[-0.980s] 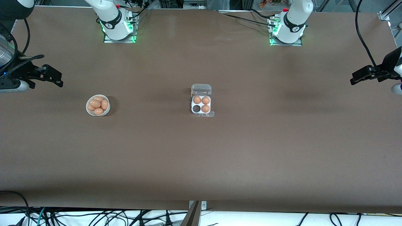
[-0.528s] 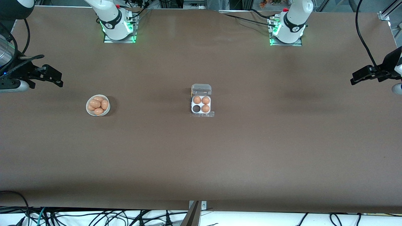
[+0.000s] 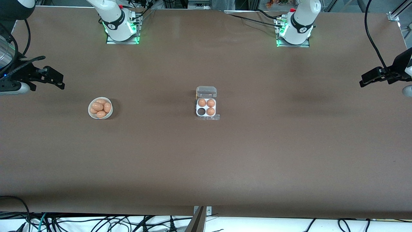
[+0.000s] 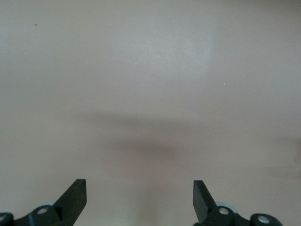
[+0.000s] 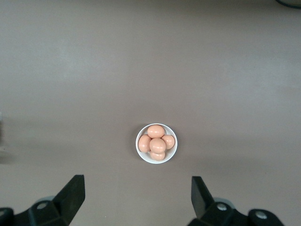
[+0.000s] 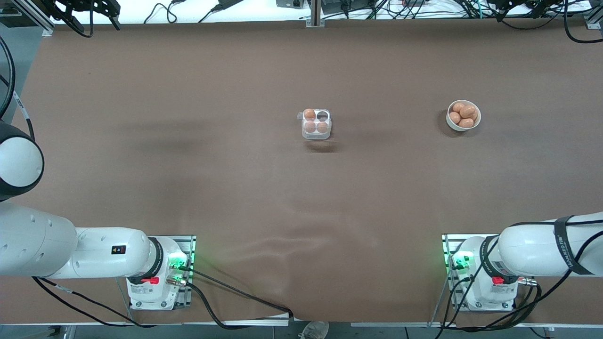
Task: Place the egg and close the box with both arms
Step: 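Move the right gripper over the white egg bowl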
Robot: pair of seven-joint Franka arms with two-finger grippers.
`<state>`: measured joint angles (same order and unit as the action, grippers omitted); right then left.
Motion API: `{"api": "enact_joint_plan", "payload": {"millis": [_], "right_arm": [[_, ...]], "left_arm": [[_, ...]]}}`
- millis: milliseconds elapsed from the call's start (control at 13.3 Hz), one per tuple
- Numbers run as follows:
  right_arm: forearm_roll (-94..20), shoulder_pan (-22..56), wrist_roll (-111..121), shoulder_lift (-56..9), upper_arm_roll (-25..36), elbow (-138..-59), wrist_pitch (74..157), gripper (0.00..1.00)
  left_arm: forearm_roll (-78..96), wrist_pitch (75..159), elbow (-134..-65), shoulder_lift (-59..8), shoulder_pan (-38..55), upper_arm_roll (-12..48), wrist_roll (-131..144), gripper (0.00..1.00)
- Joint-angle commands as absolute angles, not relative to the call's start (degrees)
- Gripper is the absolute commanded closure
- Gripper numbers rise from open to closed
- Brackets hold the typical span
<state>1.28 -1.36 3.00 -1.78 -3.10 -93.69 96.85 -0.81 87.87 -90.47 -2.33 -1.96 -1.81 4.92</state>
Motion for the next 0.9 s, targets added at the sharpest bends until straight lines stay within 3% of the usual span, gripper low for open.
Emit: {"api": "enact_joint_plan", "payload": {"millis": [0, 151, 528, 829], "right_arm": [[4.0, -0.7, 4.6, -3.5, -3.3, -93.9, 96.7, 0.00], [12.1, 3.1, 13.3, -6.5, -3.3, -93.8, 96.4, 0.00], [8.1, 2.1, 13.0, -14.2, -2.4, -94.5, 97.8, 0.00], [0.8, 1.2, 13.9, -13.7, 1.7, -108.2, 112.9, 0.00]], "left_arm": [[-2.6, 87.0, -88.9, -3.0, -2.3, -1.1, 4.9, 0.00], [-2.6, 87.0, -88.9, -3.0, -2.2, -1.1, 4.9, 0.00], [-2.6, 87.0, -88.9, -3.0, -2.2, -1.1, 4.9, 0.00], [-2.6, 87.0, -88.9, -3.0, -2.1, -1.0, 4.9, 0.00]]}}
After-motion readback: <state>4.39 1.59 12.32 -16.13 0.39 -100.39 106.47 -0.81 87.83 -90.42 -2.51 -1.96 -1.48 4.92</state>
